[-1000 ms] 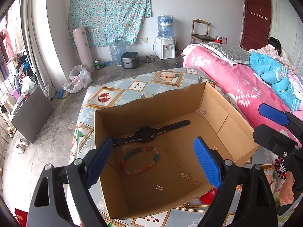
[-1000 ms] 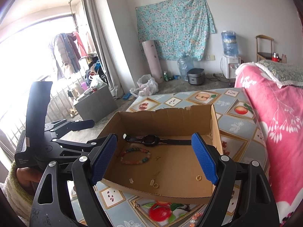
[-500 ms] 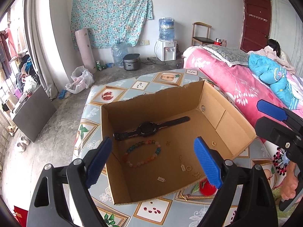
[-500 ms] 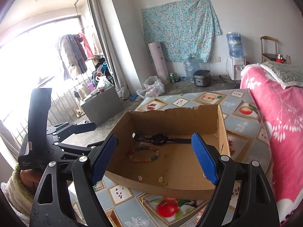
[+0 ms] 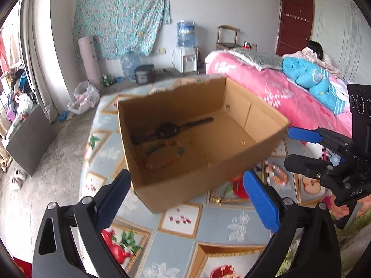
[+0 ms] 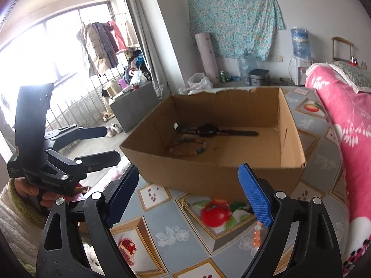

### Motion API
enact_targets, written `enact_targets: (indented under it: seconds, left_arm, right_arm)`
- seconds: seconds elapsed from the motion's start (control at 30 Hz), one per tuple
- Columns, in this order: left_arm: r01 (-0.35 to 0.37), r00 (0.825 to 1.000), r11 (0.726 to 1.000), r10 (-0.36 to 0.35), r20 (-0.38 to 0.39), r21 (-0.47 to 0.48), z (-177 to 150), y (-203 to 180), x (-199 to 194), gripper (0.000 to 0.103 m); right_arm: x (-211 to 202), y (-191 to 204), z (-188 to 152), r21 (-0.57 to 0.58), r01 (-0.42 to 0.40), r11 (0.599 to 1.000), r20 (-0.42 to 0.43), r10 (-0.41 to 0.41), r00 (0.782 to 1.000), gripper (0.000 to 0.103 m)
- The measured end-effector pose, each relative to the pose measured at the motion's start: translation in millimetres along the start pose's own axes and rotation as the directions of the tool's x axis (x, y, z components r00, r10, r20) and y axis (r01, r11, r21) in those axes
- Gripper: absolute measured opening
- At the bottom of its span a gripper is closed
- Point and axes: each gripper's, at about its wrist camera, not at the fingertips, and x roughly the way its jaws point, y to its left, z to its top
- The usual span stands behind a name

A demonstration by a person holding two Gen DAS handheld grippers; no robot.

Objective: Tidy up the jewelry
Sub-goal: 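Withdraw both grippers from the box back toward the table, then move the right gripper to the pink bead bracelet on the table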

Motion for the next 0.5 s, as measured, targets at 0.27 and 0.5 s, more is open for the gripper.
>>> enact_targets:
  seconds: [0.27,0.5]
  left_arm:
    - [-0.015,0.992,0.996,0.004,-0.127,-0.087,-42,-6,43,0.096]
    - [-0.025,0.991,0.997,0.015,-0.130,-0.071,-59,-10,66,0.096]
  right_arm:
    - [13,-26,-50,0.124,0.053,0.991,-0.167,-0.032,0.985,0.084]
    - [36,-22,-56,0.137,0.064,0.988,-0.266,-0.026,0.964,0.084]
